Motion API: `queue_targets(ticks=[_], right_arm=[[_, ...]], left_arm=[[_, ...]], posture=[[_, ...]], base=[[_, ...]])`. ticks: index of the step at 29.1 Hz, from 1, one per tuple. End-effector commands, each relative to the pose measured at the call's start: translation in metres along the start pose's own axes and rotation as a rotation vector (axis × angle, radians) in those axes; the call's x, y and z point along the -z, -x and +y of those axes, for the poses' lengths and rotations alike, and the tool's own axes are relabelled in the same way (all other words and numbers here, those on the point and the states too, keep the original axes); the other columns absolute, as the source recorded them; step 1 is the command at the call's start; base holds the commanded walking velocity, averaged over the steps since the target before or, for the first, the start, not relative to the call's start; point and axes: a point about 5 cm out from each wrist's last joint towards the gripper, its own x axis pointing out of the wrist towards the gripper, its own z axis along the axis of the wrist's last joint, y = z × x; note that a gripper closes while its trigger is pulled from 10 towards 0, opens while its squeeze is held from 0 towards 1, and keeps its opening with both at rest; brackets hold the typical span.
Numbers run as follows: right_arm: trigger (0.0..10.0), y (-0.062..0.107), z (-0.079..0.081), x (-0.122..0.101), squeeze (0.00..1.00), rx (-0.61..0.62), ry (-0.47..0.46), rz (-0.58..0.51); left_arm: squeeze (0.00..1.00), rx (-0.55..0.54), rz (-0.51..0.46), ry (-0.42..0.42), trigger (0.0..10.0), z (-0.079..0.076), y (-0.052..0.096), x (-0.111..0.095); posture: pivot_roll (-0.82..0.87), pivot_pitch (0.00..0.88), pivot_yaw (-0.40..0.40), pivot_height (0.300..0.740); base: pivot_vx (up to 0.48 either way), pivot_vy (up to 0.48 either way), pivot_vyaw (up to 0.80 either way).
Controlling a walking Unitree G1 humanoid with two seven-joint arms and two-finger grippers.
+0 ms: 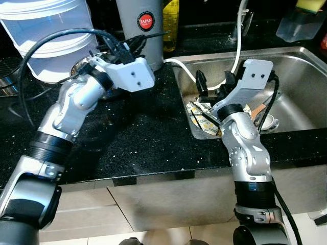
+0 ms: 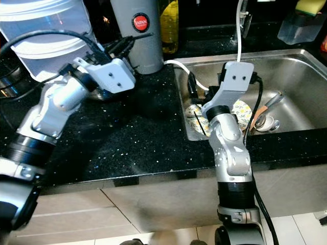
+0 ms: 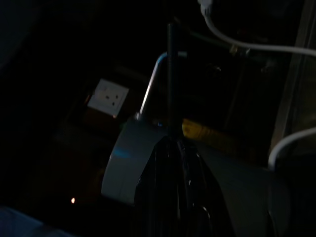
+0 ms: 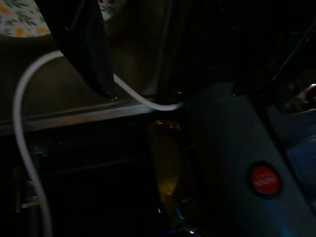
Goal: Kitchen organization
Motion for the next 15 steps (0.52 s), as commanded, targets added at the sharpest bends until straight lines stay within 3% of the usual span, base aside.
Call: queue_targets(ticks=[1,4,6,13,15], right_arm=[[10.0,0.003,0.002,-0.005,0.0,-0.017,-0.027,-0.027],[10.0,0.004,0.004,-0.013,0.0,-0.04,-0.044,-0.059],[10.0,0.005,0.013,-0.021,0.0,-0.08,-0.142,-0.108],[10.0,0.005,0.025,-0.035,0.0,-0.165,-0.26,-0.162],[10.0,0.005,0.027,-0.038,0.0,-0.178,-0.23,-0.174]], left_arm=[[0.0,0.013,-0.018,0.009,10.0,-0.005,-0.006,-0.003],[0.0,0.013,-0.039,0.037,10.0,-0.005,-0.013,-0.007],[0.0,0.035,-0.071,0.075,10.0,-0.01,-0.019,-0.012],[0.0,0.034,-0.148,0.129,10.0,-0.009,-0.031,-0.03],[0.0,0.037,-0.155,0.143,10.0,-0.012,-0.035,-0.033]], posture=[[0.04,0.041,0.069,0.74],[0.04,0.04,0.075,0.74],[0.04,0.042,0.072,0.74],[0.06,0.056,0.053,0.74],[0.03,0.041,0.076,0.74]], base=[[0.0,0.0,0.0],[0.0,0.0,0.0],[0.0,0.0,0.0],[0.0,0.0,0.0],[0.0,0.0,0.0]])
